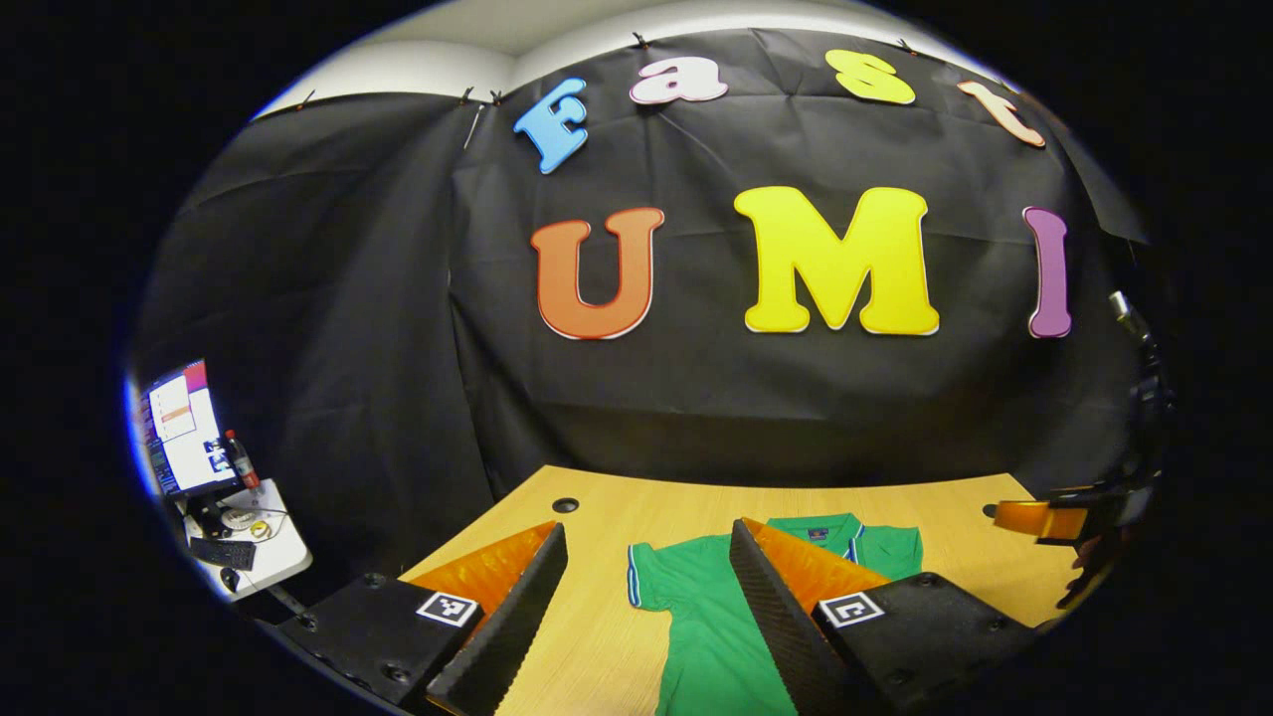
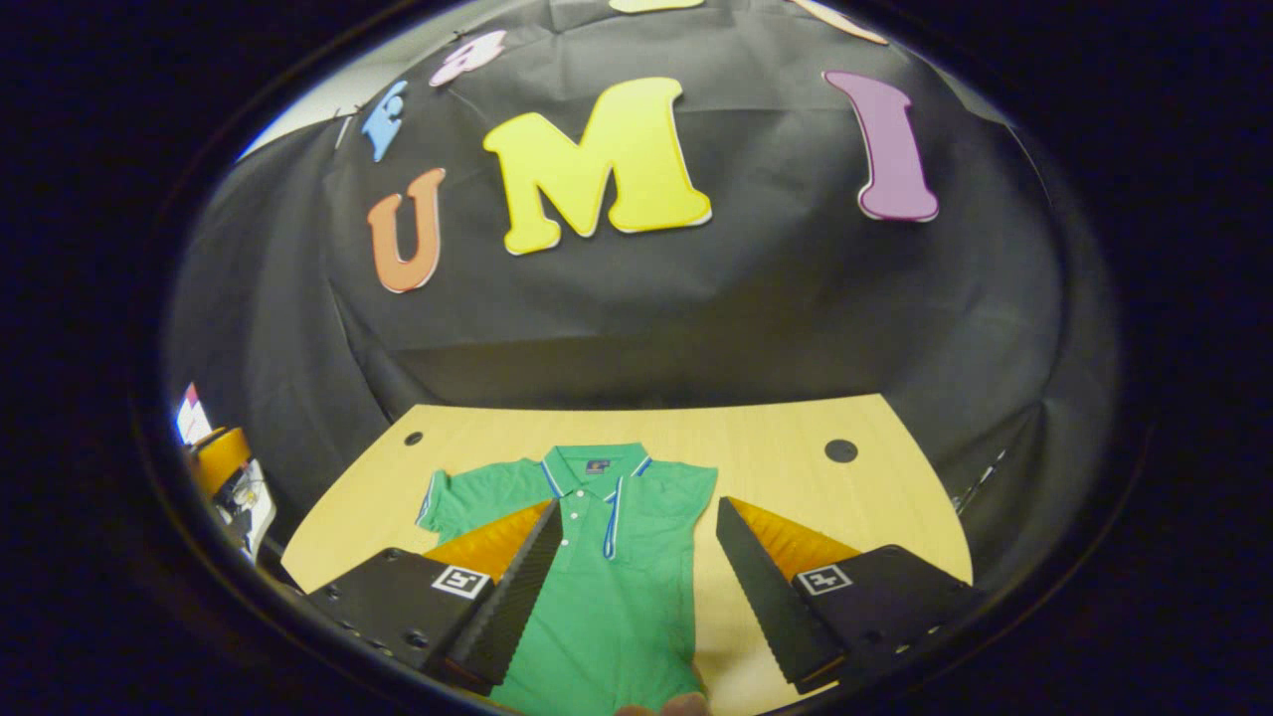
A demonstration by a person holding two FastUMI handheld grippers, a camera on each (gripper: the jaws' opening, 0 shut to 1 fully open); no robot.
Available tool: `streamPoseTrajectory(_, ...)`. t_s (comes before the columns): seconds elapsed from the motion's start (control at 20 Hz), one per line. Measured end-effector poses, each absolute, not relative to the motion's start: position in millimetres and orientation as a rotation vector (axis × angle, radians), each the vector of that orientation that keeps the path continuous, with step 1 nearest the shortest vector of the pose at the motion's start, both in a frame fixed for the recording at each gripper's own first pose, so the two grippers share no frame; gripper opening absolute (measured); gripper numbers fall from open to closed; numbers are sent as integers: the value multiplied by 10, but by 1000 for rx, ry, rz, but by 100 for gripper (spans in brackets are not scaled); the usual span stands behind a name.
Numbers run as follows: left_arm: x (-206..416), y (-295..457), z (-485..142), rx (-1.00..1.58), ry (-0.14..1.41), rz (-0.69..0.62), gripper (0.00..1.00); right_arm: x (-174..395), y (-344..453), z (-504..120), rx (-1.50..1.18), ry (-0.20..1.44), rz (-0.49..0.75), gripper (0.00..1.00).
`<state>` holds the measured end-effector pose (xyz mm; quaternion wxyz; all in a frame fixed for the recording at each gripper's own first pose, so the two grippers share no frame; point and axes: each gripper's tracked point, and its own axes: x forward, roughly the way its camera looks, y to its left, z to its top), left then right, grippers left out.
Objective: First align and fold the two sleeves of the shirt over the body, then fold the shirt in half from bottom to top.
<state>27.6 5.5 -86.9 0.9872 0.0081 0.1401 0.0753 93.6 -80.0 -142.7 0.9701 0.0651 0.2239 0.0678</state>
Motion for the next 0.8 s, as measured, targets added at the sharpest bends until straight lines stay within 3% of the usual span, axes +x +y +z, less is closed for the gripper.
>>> streamPoseTrajectory(0.4,1047,340,-2093,5,548,-50,100,160,-1116,-1015,44,371,-29,92)
streamPoseTrajectory(0.5,1214,379,-2386,9,619,-83,100,34,-1228,-980,37,373,-78,96)
streamPoseTrajectory(0.8,1635,555,-3052,-44,807,-86,100,-175,-1332,-896,10,399,-159,96)
